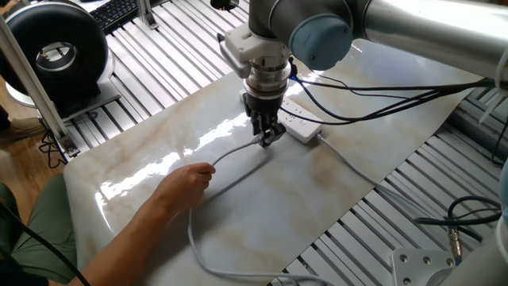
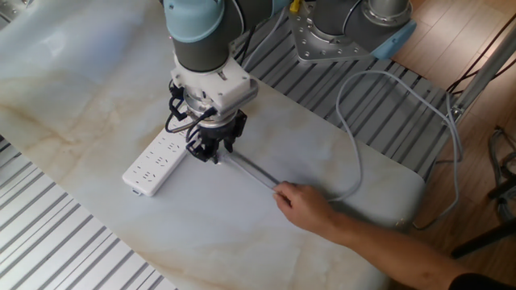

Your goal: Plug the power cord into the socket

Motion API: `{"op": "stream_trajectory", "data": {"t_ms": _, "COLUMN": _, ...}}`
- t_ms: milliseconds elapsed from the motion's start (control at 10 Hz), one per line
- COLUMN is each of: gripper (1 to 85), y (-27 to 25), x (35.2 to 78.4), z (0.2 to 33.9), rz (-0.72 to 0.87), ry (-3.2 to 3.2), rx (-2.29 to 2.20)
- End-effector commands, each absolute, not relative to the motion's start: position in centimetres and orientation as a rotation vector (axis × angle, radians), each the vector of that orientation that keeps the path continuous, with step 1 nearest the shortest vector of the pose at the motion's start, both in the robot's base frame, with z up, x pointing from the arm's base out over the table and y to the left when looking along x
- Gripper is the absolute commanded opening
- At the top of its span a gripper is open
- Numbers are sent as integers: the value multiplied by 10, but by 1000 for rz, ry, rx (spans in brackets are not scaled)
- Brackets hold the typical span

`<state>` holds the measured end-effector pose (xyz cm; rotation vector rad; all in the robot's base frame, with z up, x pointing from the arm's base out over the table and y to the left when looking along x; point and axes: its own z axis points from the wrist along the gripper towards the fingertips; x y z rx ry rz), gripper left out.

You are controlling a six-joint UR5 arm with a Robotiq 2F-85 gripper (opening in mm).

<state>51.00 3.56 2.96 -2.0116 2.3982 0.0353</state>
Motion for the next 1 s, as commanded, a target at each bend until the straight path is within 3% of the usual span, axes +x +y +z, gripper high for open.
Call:
{"op": "stream_trajectory", "data": {"t_ms": 0, "gripper": 383, "y": 36, "x": 512, "z": 29, "rz": 31, "ry": 2393, "rx": -2002}}
{"op": "stream_trajectory", "data": {"t_ms": 500, "gripper": 350, "y": 35, "x": 512, "z": 26, "rz": 27, "ry": 2387, "rx": -2006}}
{"op": "stream_trajectory", "data": {"t_ms": 800, "gripper": 30, "y": 33, "x": 513, "z": 27, "rz": 11, "ry": 2444, "rx": -1942}}
{"op": "stream_trajectory", "data": {"t_ms": 900, "gripper": 10, "y": 32, "x": 513, "z": 28, "rz": 2, "ry": 2452, "rx": -1942}}
